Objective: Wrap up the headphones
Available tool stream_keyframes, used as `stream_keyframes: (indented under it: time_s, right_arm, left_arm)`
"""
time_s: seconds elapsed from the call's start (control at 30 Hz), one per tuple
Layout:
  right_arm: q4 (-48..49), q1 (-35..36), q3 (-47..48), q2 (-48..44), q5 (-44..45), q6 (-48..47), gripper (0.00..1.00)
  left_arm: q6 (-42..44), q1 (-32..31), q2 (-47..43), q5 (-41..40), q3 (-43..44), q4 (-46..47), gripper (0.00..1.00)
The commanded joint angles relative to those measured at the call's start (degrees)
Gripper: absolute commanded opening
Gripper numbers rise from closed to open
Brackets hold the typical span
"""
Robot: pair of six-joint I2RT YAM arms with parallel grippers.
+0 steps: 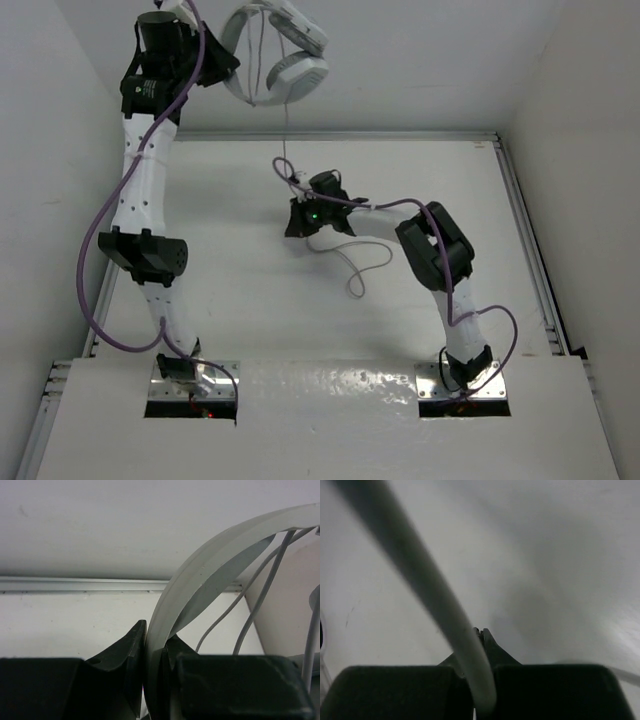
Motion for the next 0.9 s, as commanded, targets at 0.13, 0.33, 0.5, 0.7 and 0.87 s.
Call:
stream_keyframes:
  time_s: [0.13, 0.33, 0.5, 0.7, 0.87]
  right_arm:
    - [-18.1, 10.2, 8.8, 2.1, -7.4, -13.0, 0.0]
    - [-26.2, 14.6, 12.9, 0.1, -9.9, -18.2, 0.0]
    - [-30.6, 15.7, 18.6, -2.7, -10.3, -19.1, 0.0]
    - [-33.2, 15.7, 22.5, -8.1, -10.2, -22.1, 0.0]
    - [-38.0, 15.4, 29.7, -13.0, -8.0, -25.5, 0.0]
  left_arm:
    - [-8.9, 5.5, 1.3, -4.7, -1.9, 11.5, 0.0]
    - [-7.0, 6.6, 4.1, -7.1, -4.0, 16.4, 0.0]
    - [-2.8, 6.1, 6.3, -13.2, -6.6, 19.3, 0.0]
    - [6.5, 5.5, 7.4, -21.1, -12.0, 23.6, 0.0]
    - [20.6, 0.7, 6.2, -24.1, -22.3, 28.2, 0.0]
